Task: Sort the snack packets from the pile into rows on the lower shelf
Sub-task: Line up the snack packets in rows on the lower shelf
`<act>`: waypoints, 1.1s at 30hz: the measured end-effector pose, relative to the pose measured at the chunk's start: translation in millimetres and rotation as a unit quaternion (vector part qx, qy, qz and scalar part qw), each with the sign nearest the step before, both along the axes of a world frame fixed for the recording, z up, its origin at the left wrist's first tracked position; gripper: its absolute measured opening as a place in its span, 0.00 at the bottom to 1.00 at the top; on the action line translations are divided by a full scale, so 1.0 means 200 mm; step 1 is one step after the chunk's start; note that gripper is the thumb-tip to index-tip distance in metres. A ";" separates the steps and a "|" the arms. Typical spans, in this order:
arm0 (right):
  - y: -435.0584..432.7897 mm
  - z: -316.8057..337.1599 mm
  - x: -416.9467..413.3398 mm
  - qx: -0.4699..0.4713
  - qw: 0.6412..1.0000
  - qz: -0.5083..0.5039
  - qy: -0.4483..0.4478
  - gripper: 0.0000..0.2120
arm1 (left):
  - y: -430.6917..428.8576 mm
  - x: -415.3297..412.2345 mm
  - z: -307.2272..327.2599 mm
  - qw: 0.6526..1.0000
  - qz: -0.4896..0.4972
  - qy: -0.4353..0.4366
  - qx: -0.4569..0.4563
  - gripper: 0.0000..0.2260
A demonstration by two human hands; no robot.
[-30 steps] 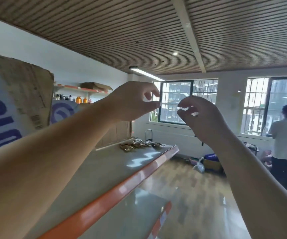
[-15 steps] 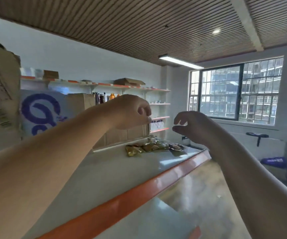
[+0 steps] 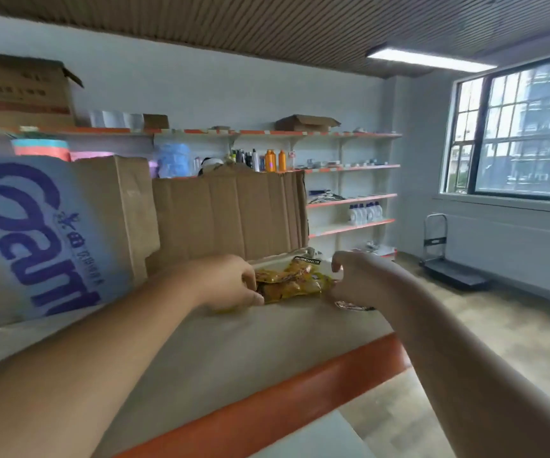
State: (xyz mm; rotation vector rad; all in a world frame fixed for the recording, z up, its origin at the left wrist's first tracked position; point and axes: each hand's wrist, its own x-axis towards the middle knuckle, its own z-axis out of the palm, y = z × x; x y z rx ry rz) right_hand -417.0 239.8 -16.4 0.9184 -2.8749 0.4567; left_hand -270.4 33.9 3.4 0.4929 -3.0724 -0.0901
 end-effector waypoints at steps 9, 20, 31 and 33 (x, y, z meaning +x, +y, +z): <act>0.05 0.07 -0.07 -0.007 0.997 0.047 -0.068 0.20 | 0.01 0.09 0.03 0.999 0.031 -0.025 -0.037 0.05; 0.04 0.26 -0.01 0.017 0.971 0.237 0.036 0.21 | -0.04 0.14 0.08 0.999 0.006 -0.036 0.010 0.19; -0.27 0.19 0.26 0.140 0.914 0.377 -0.052 0.18 | -0.12 0.18 0.05 0.995 0.075 -0.046 -0.043 0.18; -0.30 0.24 0.21 0.121 0.920 0.369 -0.057 0.14 | -0.12 0.19 0.05 0.996 0.068 -0.033 -0.039 0.18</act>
